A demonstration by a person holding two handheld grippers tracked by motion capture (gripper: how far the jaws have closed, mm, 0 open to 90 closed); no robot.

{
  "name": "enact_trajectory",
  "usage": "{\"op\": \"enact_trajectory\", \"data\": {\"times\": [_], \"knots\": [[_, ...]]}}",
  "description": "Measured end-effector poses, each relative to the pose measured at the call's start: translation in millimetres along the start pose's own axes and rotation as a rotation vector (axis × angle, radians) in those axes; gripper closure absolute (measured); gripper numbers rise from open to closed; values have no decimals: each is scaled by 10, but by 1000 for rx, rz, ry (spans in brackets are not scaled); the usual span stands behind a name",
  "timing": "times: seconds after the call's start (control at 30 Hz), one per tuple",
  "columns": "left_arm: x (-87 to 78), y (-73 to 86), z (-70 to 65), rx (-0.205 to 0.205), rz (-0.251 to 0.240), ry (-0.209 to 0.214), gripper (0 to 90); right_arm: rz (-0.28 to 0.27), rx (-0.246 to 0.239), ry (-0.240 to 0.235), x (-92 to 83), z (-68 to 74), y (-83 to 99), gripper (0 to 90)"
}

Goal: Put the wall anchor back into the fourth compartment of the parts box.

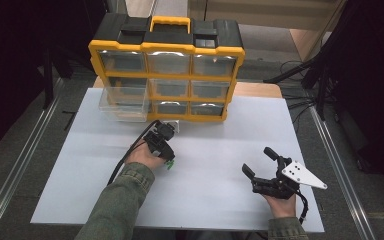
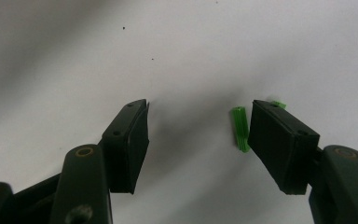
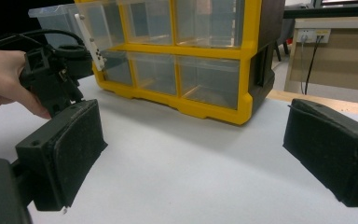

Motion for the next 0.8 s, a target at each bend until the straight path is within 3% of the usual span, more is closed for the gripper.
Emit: {"op": "enact_trajectory", "data": {"times": [0.23, 0.5, 0.53, 0.6, 0.8], "knots": [[39, 29, -68, 8, 27, 8, 375, -1, 1, 2, -4, -4, -2, 56], [35, 58, -111, 25, 64, 44, 681, -2, 0, 2, -5, -8, -3, 56], [38, 60, -124, 36, 63, 51, 681, -3, 1, 2, -7, -9, -4, 56], [35, 67, -129, 40, 70, 53, 799, -4, 3, 2, -9, -10, -6, 56], [34, 90, -125, 44, 93, 82, 839, -3, 1, 1, -8, -7, -4, 56]]}}
Point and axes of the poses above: each handheld gripper's, and its own axes: x roughly forward along the jaws, y roughly out of its underside, z roughly to its left, the point moved 9 cm from there along x, roughly forward along the jaws, and after that the axes turned 13 degrees about -x, right-handed, at the moved point
